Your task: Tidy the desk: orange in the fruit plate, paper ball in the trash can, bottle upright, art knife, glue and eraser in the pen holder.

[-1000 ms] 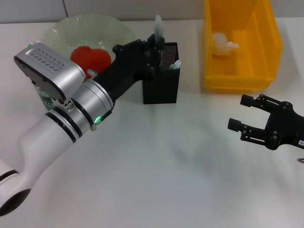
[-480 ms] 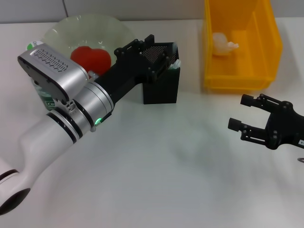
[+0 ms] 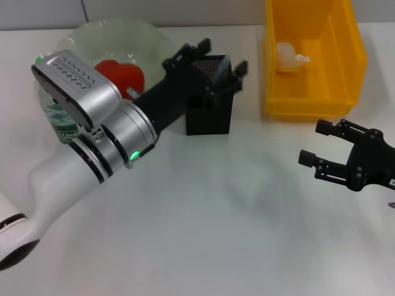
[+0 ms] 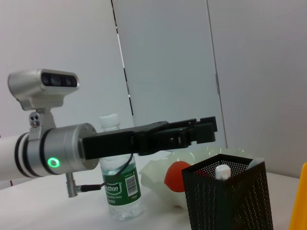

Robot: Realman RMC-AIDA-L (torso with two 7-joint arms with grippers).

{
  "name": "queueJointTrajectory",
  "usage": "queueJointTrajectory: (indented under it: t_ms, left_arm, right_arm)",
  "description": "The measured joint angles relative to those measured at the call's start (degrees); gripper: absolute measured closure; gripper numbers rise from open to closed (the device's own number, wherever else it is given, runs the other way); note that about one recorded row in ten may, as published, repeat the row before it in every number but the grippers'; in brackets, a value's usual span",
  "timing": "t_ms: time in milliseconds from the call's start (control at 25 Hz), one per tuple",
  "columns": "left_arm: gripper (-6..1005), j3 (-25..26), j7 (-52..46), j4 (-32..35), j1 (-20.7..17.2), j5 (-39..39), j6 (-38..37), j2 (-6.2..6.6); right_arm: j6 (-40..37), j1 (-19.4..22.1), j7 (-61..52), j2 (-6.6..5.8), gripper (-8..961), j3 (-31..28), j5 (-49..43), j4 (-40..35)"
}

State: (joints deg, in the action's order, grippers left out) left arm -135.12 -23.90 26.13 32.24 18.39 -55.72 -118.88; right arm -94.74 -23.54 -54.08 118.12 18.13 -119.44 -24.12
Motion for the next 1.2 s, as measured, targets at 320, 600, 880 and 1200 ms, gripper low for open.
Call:
queueJointTrajectory:
  t_ms: [320,600,880,1200]
  left_arm:
    - [173,8.4,-12.7,-2.3,0.1,-29.1,-7.4,1.12]
    - [173,17.6,-19.6,-4.8,0.1,-47.6,-15.7,3.08]
    - [174,27.1,-27.1,-4.9,0.1,-65.8,-18.7,4.83]
    - [175,37.6,-28.9,-4.7,-1.2,-77.3,-25.0,5.71]
  right_arm:
    - [-0.3,0.7,0.5,-0.47,161,-0.2,0.9,-1.2]
    - [-1.9,0.9,2.5,-1.21,162,0.4,0.6,-2.3]
    - [-6.4,0.1,6.0,-1.99,162,2.5,-2.4,-3.4]
    - [-7.1,-1.9,7.3,-2.83,161,10.3,-3.8,-5.3]
